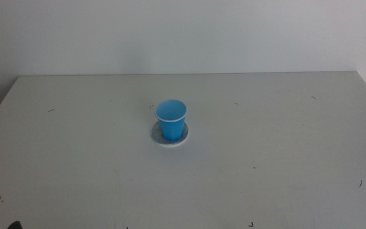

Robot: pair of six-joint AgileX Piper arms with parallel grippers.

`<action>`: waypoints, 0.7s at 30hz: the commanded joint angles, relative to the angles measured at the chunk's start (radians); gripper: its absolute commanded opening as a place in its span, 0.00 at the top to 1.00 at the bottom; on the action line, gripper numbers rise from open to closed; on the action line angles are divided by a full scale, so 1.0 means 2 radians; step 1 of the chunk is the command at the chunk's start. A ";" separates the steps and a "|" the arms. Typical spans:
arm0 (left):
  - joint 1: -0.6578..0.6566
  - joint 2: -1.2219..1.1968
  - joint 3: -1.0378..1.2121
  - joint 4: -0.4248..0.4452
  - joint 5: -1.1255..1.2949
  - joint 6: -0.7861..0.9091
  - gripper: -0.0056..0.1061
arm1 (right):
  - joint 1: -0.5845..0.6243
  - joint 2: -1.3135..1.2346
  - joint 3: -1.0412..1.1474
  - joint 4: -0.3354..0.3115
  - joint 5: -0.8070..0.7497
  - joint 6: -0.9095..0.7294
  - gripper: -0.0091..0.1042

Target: Place an empty cup on a cup mat.

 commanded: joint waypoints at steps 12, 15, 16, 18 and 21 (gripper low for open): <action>0.001 -0.005 -0.003 0.000 -0.034 -0.005 0.01 | -0.004 -0.171 0.213 -0.025 -0.135 0.017 0.18; 0.001 -0.005 -0.003 0.000 -0.034 -0.005 0.01 | -0.004 -0.203 0.240 -0.021 -0.135 0.017 0.18; 0.001 -0.005 -0.003 0.000 -0.034 -0.005 0.01 | -0.005 -0.208 0.247 -0.022 -0.136 0.017 0.18; 0.001 -0.005 -0.003 0.000 -0.034 -0.005 0.01 | -0.005 -0.207 0.258 -0.019 -0.136 0.017 0.19; 0.001 -0.003 -0.003 0.000 -0.034 -0.005 0.01 | -0.005 -0.208 0.257 -0.025 -0.119 0.017 0.19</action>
